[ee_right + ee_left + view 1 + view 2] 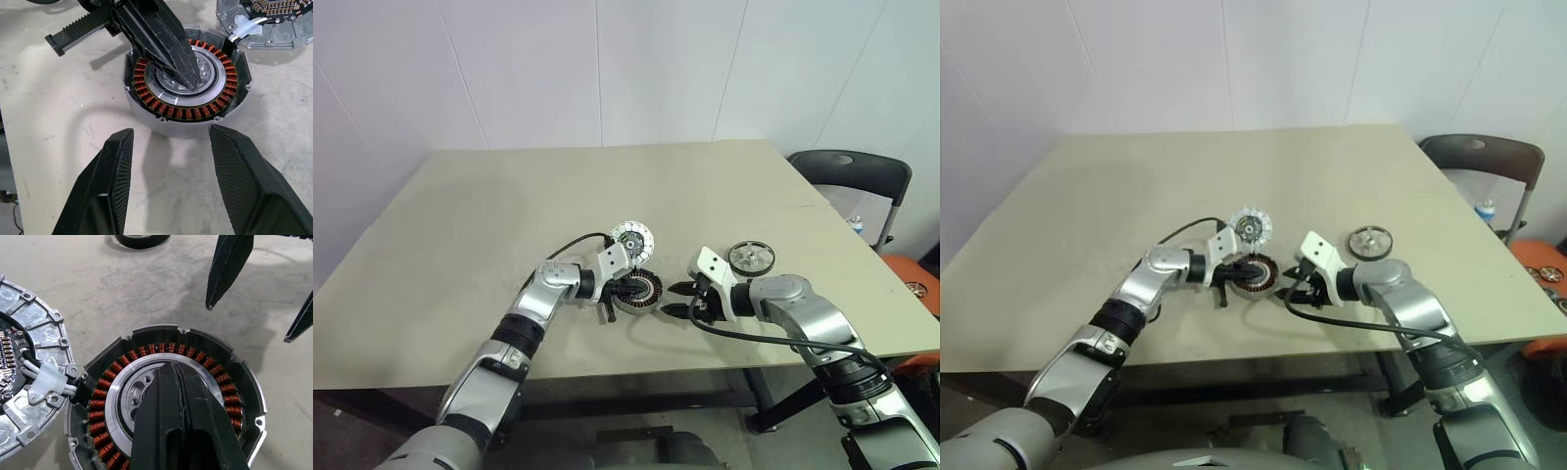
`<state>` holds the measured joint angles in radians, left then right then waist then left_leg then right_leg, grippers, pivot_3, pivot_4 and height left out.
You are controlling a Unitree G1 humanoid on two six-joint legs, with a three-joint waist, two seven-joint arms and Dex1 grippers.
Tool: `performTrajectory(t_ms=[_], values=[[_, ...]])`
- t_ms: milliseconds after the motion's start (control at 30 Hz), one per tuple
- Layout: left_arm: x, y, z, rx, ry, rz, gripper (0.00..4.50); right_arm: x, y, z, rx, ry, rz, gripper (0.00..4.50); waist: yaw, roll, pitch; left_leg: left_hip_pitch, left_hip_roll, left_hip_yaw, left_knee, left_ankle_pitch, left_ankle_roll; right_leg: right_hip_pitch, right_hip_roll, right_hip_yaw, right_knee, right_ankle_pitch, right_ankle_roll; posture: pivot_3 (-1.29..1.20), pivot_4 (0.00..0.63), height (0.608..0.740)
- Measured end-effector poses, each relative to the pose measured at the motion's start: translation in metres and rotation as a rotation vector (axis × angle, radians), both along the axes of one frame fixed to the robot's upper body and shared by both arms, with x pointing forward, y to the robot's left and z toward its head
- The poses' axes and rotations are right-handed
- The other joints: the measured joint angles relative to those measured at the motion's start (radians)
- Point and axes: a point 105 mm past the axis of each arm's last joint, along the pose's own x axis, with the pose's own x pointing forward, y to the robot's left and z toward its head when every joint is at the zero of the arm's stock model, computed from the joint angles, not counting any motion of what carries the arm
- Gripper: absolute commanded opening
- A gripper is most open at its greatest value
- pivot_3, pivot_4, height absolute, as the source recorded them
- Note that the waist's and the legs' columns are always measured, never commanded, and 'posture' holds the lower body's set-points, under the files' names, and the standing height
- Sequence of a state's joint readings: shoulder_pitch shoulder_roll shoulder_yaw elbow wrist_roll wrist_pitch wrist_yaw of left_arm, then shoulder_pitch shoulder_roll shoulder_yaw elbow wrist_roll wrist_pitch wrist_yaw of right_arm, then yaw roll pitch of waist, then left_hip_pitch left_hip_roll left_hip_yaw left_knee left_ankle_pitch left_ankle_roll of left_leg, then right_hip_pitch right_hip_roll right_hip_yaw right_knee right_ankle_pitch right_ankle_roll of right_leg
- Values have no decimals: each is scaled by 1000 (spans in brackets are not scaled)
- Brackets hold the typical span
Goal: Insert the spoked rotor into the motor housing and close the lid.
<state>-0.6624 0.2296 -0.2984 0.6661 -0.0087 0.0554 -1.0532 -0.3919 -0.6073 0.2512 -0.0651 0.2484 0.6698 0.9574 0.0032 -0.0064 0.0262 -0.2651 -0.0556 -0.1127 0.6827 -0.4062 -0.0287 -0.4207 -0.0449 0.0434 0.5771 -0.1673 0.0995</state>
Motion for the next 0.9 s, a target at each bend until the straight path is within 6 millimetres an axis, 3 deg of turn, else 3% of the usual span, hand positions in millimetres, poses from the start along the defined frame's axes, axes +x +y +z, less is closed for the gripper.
performTrajectory(t_ms=[600,900], values=[[2,4,2,46,-5,-1,39,0,0,0,0,1,1,2564,-16,0,0,3,0,0,0,0,0,2,0,0,0,0,1,0,0,740],[-1,-7,11,-240,107,78,39,-1,7,2,52,11,13,2564,-11,0,1,-8,0,-1,1,3,-6,-14,-1,0,0,3,-4,0,0,740]])
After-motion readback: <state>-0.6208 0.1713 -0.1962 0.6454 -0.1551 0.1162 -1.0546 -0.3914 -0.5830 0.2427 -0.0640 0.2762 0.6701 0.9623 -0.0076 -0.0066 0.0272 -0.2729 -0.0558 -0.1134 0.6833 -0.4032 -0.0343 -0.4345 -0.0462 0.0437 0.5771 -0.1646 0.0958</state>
